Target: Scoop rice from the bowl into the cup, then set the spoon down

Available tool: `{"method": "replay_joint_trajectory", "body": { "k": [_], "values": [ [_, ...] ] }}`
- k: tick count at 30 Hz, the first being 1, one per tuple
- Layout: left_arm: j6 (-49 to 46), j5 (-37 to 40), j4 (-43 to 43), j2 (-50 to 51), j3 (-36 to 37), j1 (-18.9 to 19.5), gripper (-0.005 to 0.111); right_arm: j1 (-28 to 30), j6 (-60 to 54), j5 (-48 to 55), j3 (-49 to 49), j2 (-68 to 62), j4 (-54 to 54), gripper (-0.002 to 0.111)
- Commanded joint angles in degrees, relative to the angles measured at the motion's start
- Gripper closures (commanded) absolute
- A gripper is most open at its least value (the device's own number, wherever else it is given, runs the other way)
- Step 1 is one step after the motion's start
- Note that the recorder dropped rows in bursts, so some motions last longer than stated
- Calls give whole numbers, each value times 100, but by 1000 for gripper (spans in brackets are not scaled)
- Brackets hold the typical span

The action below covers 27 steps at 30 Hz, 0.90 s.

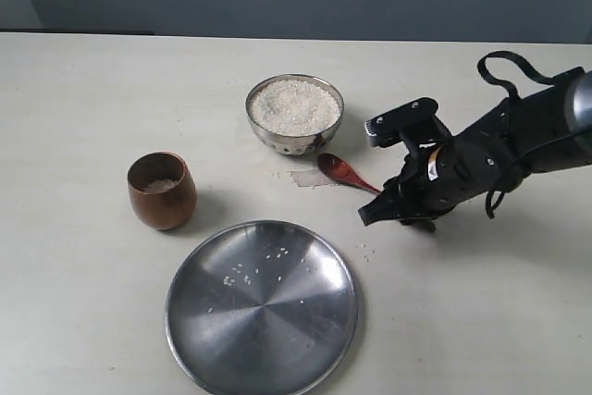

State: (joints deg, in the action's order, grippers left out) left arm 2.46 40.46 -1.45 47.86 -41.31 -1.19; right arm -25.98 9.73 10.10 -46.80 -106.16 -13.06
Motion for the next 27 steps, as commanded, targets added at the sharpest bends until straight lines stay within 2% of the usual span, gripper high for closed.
{"method": "replay_joint_trajectory", "body": {
  "k": [1, 3, 5, 8, 11, 16, 22, 23, 24, 25, 26, 27],
  "values": [
    [5, -16, -10, 7, -38, -7, 106, 24, -36, 251, 15, 282, -495, 71],
    [5, -16, -10, 7, -38, -7, 106, 24, -36, 371, 15, 358, -744, 71],
    [5, -16, -10, 7, -38, -7, 106, 24, -36, 600, 27, 394, -1494, 71],
    [5, -16, -10, 7, -38, -7, 106, 24, -165, 665, 27, 408, -1810, 71],
    [5, -16, -10, 7, -38, -7, 106, 24, -342, 573, 27, 408, -1446, 71],
    [5, -16, -10, 7, -38, -7, 106, 24, -1433, 453, 27, 359, -173, 71],
    [5, -16, -10, 7, -38, -7, 106, 24, -1445, 465, 27, 75, -136, 71],
    [5, -16, -10, 7, -38, -7, 106, 24, -1445, 465, 27, 62, -136, 73],
    [5, -16, -10, 7, -38, -7, 106, 24, -1445, 475, 27, 28, -136, 83],
    [5, -16, -10, 7, -38, -7, 106, 24, -1445, 550, 27, -24, -136, 99],
    [5, -16, -10, 7, -38, -7, 106, 24, -1445, 609, 27, -57, -136, 110],
    [5, -16, -10, 7, -38, -7, 106, 24, -1445, 704, 27, -115, -136, 108]
  ]
}}
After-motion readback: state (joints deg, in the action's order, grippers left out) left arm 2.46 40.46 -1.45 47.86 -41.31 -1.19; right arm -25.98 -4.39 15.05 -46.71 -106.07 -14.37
